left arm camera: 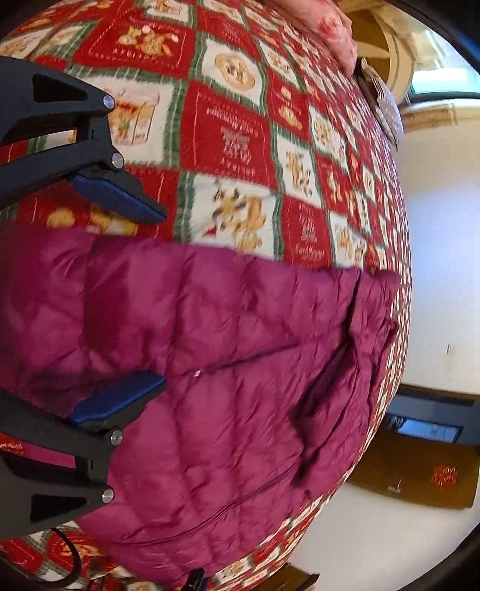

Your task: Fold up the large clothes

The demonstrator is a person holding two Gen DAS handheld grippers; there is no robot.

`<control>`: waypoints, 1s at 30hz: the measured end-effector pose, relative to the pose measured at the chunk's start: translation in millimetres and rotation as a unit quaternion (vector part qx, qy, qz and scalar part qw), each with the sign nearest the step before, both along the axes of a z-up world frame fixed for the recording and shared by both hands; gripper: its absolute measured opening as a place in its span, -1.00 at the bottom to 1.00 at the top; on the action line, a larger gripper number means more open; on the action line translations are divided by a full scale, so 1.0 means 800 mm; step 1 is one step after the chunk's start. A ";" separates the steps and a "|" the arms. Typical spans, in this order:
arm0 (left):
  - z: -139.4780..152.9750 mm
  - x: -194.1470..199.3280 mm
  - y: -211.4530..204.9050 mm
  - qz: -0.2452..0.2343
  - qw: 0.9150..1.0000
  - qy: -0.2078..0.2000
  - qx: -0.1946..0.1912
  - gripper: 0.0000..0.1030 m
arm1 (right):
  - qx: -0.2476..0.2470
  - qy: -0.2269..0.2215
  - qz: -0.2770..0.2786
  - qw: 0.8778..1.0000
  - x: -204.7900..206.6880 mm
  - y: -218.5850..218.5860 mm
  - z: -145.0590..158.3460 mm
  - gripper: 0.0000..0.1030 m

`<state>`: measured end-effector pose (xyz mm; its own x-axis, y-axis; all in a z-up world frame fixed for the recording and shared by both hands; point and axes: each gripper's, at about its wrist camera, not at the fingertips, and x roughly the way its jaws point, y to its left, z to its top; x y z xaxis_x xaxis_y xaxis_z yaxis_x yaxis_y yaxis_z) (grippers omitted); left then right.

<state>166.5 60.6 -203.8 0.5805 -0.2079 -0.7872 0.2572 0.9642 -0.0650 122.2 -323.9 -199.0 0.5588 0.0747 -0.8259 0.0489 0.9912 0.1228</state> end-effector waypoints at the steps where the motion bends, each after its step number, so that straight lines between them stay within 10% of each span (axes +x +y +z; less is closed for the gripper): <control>1: -0.001 -0.001 -0.002 -0.003 1.000 0.000 -0.003 0.40 | 0.019 0.003 -0.002 1.000 -0.006 -0.001 -0.005 0.40; 4: 0.001 -0.010 -0.010 -0.018 1.000 -0.015 0.009 -0.30 | 0.028 -0.005 -0.002 1.000 -0.010 -0.002 -0.005 -0.06; 6: 0.008 -0.014 -0.012 -0.030 0.999 -0.018 0.003 -0.80 | 0.038 -0.011 0.005 0.999 -0.010 -0.002 0.001 -0.70; 18: 0.120 -0.084 0.012 -0.039 0.993 -0.103 -0.037 -0.92 | 0.103 -0.098 0.028 0.989 -0.078 -0.005 0.085 -0.87; 30: 0.225 -0.124 0.032 -0.032 0.979 -0.193 -0.055 -0.93 | 0.056 -0.253 0.028 0.966 -0.121 -0.015 0.226 -0.90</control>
<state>67.6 85.9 -23.5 0.8129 -0.3254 -0.4831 0.3433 0.9377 -0.0539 25.1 -336.2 -18.5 0.8811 0.1888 -0.4336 -0.0980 0.9699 0.2230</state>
